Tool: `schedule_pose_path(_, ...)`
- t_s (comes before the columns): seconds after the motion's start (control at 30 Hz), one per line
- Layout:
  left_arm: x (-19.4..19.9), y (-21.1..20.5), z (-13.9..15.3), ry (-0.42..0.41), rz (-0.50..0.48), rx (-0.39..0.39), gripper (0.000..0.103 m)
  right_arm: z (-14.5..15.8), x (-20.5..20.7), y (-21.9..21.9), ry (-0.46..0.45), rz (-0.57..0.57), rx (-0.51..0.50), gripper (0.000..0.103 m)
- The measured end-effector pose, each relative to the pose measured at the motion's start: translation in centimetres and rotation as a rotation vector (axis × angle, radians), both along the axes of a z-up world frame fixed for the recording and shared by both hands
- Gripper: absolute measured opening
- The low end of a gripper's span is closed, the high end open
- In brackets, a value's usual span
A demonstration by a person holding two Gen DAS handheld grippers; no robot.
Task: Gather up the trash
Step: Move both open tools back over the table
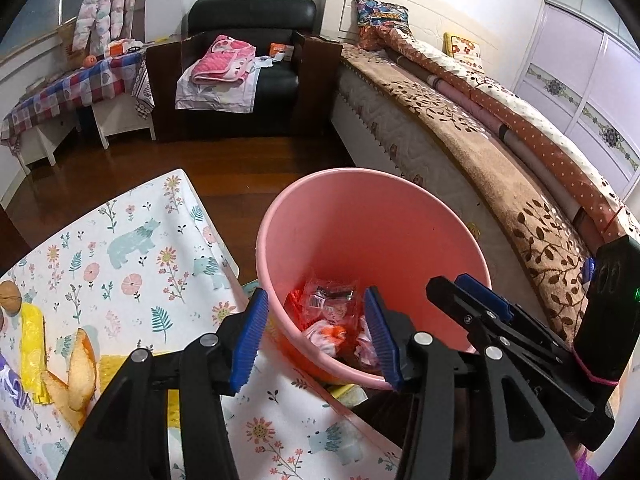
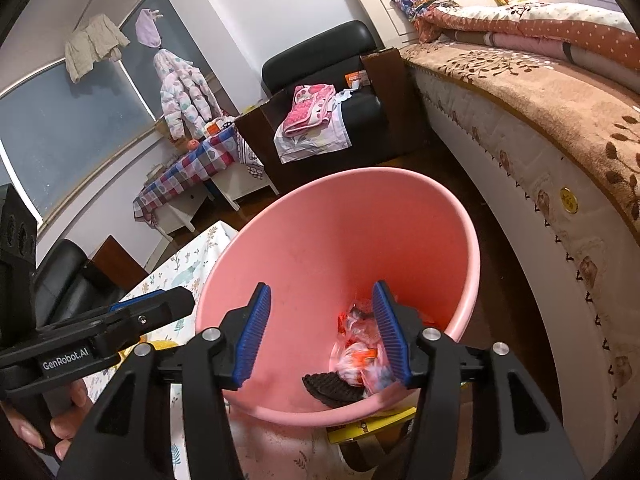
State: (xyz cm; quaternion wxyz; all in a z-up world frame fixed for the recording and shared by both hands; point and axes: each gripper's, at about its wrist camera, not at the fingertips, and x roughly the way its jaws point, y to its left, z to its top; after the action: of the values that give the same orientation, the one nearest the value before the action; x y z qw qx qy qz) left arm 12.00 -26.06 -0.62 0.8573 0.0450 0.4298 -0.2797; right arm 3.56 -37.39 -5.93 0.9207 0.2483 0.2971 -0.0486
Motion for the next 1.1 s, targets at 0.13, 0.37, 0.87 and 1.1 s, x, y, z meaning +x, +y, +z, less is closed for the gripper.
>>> schedule_pose_path(0.13, -0.2, 0.4, 0.4, -0.004, 0.008, -0.005, 0.049, 0.3, -0.5, 0.1, -0.006, -0.003, -0.008, 0.054)
schedule_pose_path(0.37, -1.0, 1.4, 1.0, -0.014, 0.017, -0.016, 0.049, 0.9, -1.3, 0.8, -0.020, -0.002, -0.028, 0.054)
schedule_pose_path(0.87, -2.9, 5.5, 2.1, -0.032, 0.074, -0.043, 0.049, 2.8, -2.4, 3.3, -0.055, 0.032, -0.075, 0.054)
schedule_pose_path(1.1, -4.3, 7.8, 2.5, -0.040, 0.109, -0.049, 0.049, 3.6, -3.1, 5.0, -0.071, 0.054, -0.102, 0.054)
